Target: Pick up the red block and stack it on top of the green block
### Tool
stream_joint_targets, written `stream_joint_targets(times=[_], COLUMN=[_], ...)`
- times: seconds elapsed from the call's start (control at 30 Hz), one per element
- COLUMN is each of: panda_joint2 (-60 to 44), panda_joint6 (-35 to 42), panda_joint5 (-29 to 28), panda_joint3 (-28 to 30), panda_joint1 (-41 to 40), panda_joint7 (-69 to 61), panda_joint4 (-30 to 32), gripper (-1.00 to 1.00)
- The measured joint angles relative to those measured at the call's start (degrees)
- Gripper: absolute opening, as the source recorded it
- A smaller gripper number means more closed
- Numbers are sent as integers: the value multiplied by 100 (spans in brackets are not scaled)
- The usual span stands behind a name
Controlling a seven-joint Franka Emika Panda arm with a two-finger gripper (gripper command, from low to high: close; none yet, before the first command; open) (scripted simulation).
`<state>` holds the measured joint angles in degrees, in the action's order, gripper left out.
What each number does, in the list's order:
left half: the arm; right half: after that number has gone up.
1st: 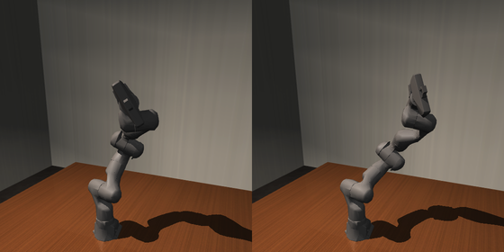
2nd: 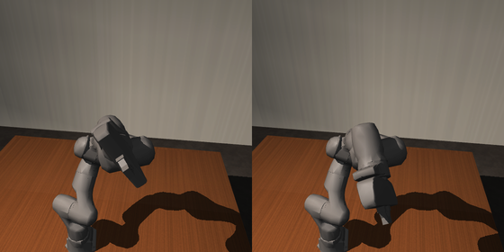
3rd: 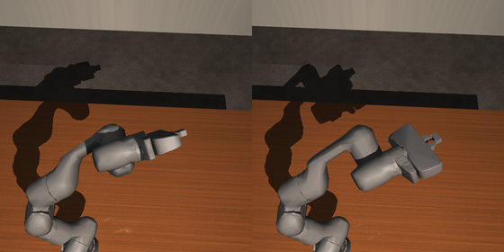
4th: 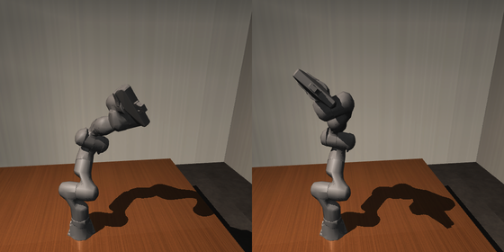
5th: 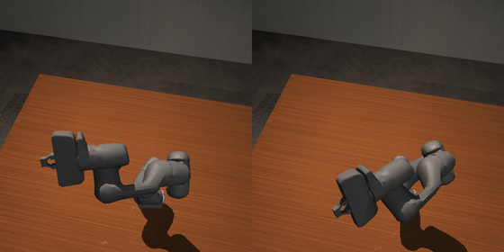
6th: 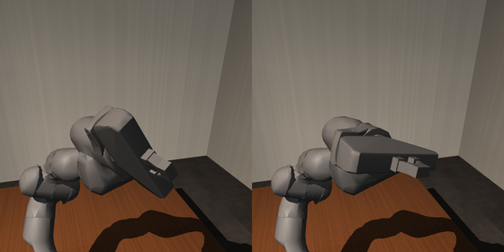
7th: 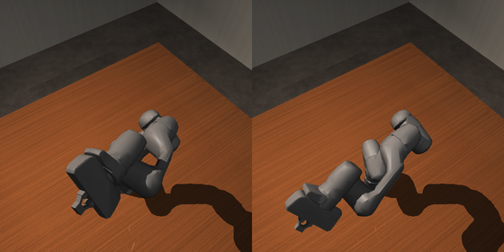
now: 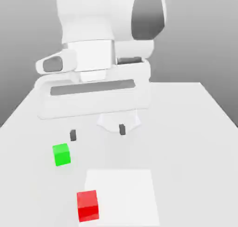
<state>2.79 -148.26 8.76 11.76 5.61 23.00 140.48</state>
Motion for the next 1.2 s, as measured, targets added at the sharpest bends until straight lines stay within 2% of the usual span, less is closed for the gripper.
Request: stream_joint_targets(times=[0.23,0.37,0.4,0.63,0.8,1.2], panda_joint2=[-1373,-2196,-2369,-2392,-1492,815], panda_joint6=[-634,-1274,-1415,-1428,-706,-343], panda_joint5=[-209,113,190,188,-279,-1919], panda_joint3=[92,-184,-267,-284,24,976], panda_joint1=[-147,-370,-438,-454,-264,-1815], panda_joint7=[-378,-661,-719,-718,-402,-2307], panda_joint4=[274,175,149,145,312,2244], gripper=[0,0,-100,-100,-100,-100])
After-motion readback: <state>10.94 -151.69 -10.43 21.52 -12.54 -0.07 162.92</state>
